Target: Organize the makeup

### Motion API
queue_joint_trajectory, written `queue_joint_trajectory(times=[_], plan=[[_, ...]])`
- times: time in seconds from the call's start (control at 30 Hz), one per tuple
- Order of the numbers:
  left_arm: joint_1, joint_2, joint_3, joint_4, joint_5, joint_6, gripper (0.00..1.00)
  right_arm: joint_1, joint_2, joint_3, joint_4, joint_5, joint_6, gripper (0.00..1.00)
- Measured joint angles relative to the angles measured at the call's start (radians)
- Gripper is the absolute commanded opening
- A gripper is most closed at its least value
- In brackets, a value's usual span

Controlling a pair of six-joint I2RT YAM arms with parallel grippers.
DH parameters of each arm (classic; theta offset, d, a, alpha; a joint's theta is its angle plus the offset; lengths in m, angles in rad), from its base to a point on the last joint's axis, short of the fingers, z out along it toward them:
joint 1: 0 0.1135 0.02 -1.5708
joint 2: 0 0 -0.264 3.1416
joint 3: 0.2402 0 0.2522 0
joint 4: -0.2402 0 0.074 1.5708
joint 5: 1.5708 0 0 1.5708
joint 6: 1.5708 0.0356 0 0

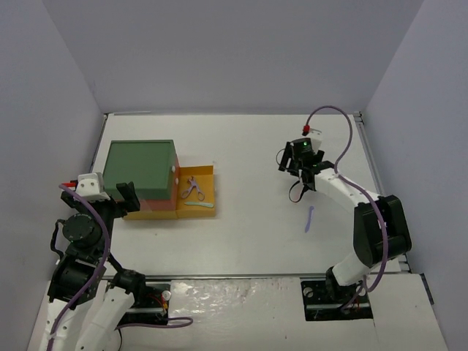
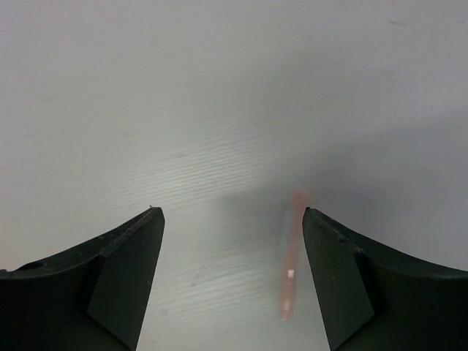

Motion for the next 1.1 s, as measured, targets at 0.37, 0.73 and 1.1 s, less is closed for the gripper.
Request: queue_joint_trajectory(times=[0.37, 0.73, 1.1], plan=[[0.0, 0.0, 0.0, 0.0, 0.0, -0.002, 0.97, -0.114, 0.011, -0.066, -0.048, -0.021, -0.028, 0.56], [0.0, 0.001, 0.0, 0.0, 0.001, -0.002, 0.97, -0.114, 0.148, -0.064, -0.048, -0.048, -0.028, 0.3], [0.0, 0.001, 0.0, 0.0, 0.0, -0.002, 0.97, -0.104, 0.161, -0.058, -0.021, -0.074, -0.034, 0.0]])
